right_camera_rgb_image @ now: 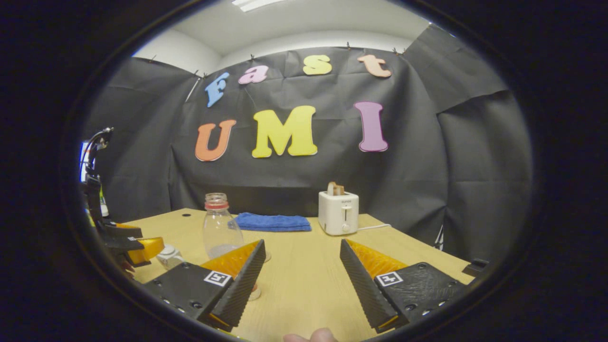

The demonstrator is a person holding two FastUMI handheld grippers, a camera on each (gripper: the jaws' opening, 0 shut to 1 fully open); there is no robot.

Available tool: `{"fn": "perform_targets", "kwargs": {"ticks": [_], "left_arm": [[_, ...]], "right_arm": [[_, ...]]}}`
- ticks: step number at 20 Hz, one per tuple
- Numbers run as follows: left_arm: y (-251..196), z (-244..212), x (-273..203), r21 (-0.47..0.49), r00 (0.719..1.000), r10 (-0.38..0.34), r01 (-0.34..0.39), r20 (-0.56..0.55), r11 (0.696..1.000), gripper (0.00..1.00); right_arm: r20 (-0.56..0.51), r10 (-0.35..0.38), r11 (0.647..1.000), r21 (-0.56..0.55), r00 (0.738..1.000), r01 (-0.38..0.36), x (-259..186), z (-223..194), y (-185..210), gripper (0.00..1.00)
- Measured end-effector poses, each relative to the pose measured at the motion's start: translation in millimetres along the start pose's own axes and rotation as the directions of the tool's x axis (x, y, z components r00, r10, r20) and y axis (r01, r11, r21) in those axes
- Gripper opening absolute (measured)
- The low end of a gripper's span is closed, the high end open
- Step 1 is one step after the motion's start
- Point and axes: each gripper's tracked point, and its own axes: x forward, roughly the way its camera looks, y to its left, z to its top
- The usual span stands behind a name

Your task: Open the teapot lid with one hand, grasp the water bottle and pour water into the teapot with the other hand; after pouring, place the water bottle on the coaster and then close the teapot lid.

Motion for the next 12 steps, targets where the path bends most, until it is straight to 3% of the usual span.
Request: {"fn": "perform_targets", "kwargs": {"ticks": [2, 5, 12], "left_arm": [[4.3, -7.1, 11.7, 0.018, 0.999, 0.011, -0.010, -0.033, 1.000, 0.98], [6.5, -10.5, 20.6, 0.024, 0.998, 0.020, -0.019, -0.058, 1.000, 0.88], [-3.2, -7.8, 31.3, 0.062, 0.997, -0.003, 0.007, -0.071, 0.998, 0.51]], "right_arm": [[-0.004, -0.011, 1.000, -0.012, 1.000, 0.011, 2.8, -2.5, -3.4, 0.96], [-0.005, -0.028, 0.999, -0.021, 1.000, 0.028, 6.1, -2.2, -11.4, 0.96], [-0.009, -0.022, 0.999, -0.028, 1.000, 0.021, 11.6, 0.1, -11.6, 0.95]]}}
